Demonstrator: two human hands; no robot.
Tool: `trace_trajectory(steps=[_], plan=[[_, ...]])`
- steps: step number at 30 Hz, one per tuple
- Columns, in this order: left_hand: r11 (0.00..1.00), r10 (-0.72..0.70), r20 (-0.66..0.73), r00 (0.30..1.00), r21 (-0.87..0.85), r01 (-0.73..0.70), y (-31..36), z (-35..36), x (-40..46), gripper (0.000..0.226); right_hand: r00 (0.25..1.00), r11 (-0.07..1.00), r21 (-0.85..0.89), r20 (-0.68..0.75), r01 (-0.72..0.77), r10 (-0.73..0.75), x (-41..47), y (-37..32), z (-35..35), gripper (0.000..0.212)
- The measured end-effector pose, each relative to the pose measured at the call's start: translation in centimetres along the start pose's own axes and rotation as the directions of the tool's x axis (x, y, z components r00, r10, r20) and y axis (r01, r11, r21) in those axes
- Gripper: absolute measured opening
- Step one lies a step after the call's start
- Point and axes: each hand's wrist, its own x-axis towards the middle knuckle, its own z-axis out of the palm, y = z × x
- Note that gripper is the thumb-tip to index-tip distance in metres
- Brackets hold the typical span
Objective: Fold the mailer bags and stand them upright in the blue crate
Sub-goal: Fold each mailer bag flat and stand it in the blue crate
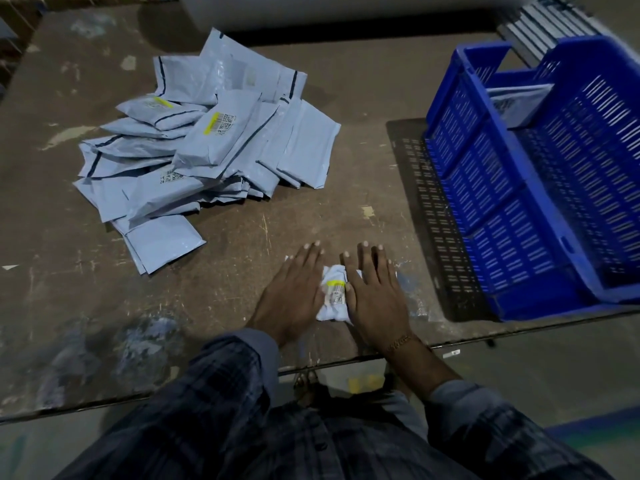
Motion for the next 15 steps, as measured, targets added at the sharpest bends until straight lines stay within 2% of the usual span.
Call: trace_trajectory(steps=[2,4,8,10,12,15], plan=[[0.995,-0.095,-0.014,0.995,0.004,0.095,-1.2,-0.1,0.6,0.069,0.999,0.999,0.006,-0.002,0.046,-0.046,-0.8,0.6,0.0,0.063],[0.991,-0.132,-0.019,0.991,0.007,0.133,-0.6,-0.1,0.4,0.070,0.997,0.997,0.026,-0.027,0.077,-0.077,-0.6,1.2,-0.3,0.063],[0.999,0.004,-0.002,1.000,-0.038,-0.004,0.7,0.5,-0.5,0.073,0.995,0.995,0.019,0.010,0.102,-0.102,2.0,1.7,-1.1,0.063],[0.999,-0.020,-0.026,0.999,-0.051,0.019,0.1,0.2,-0.7,0.074,0.992,0.993,-0.015,0.037,0.119,-0.119,2.2,1.6,-1.6,0.063],[0.991,-0.073,-0.105,0.992,-0.116,0.061,-0.4,0.0,-1.3,0.073,0.990,0.990,-0.031,0.027,0.137,-0.137,1.8,1.9,-2.1,0.062],[0.945,-0.126,-0.279,0.952,-0.325,0.030,-0.7,-0.5,-1.5,0.064,0.987,0.987,0.046,-0.051,0.153,-0.150,1.6,2.6,-3.5,0.051]])
